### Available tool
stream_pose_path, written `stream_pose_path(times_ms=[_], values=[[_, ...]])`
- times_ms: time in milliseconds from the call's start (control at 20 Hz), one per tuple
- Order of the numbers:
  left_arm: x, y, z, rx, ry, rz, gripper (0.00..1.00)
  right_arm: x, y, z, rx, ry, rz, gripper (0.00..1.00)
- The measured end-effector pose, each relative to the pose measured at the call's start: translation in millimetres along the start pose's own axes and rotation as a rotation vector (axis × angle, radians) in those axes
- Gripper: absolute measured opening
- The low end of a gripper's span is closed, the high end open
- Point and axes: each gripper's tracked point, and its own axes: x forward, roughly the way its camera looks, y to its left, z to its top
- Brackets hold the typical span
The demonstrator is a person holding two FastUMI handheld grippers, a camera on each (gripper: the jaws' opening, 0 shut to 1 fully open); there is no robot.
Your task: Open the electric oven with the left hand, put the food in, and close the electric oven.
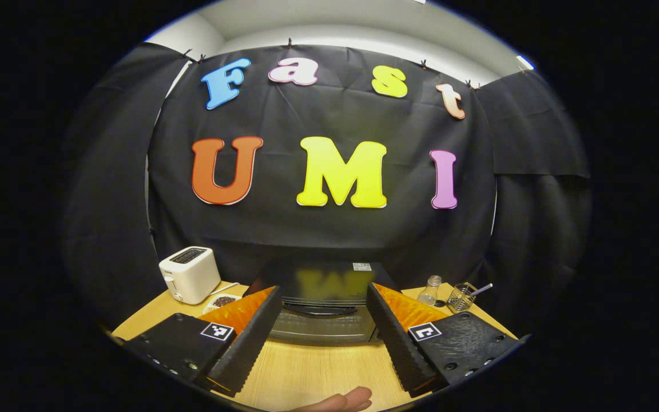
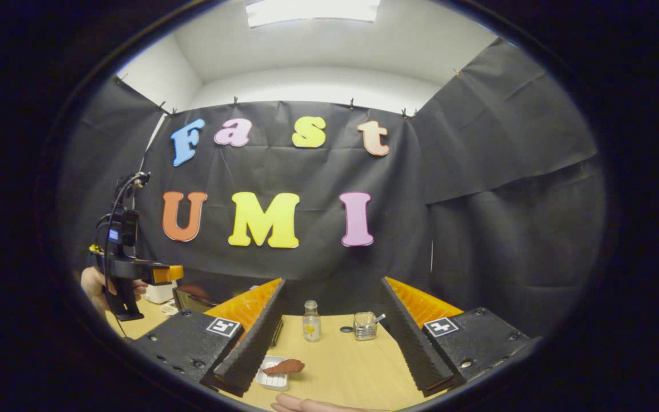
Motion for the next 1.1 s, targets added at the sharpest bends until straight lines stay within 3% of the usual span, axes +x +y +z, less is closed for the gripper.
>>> stream_pose_path(times_ms=[350, 600, 950, 1100], values=[[97.4, 4.2, -58.7, 0.016, 0.172, 0.029, 0.95, 22.8, -36.0, -17.9, 0.011, 0.054, -0.056, 1.0], [133.9, 6.6, -86.2, 0.063, 0.243, 0.033, 0.95, 28.8, -64.3, -28.8, 0.021, 0.07, -0.104, 0.99], [133.2, 4.1, -90.7, 0.042, 0.263, 0.021, 0.95, 24.6, -74.6, -46.9, 0.04, 0.117, -0.112, 0.99], [123.8, 15.5, -91.8, 0.08, 0.249, 0.038, 0.96, 17.6, -78.1, -46.8, 0.045, 0.115, -0.118, 0.99]])
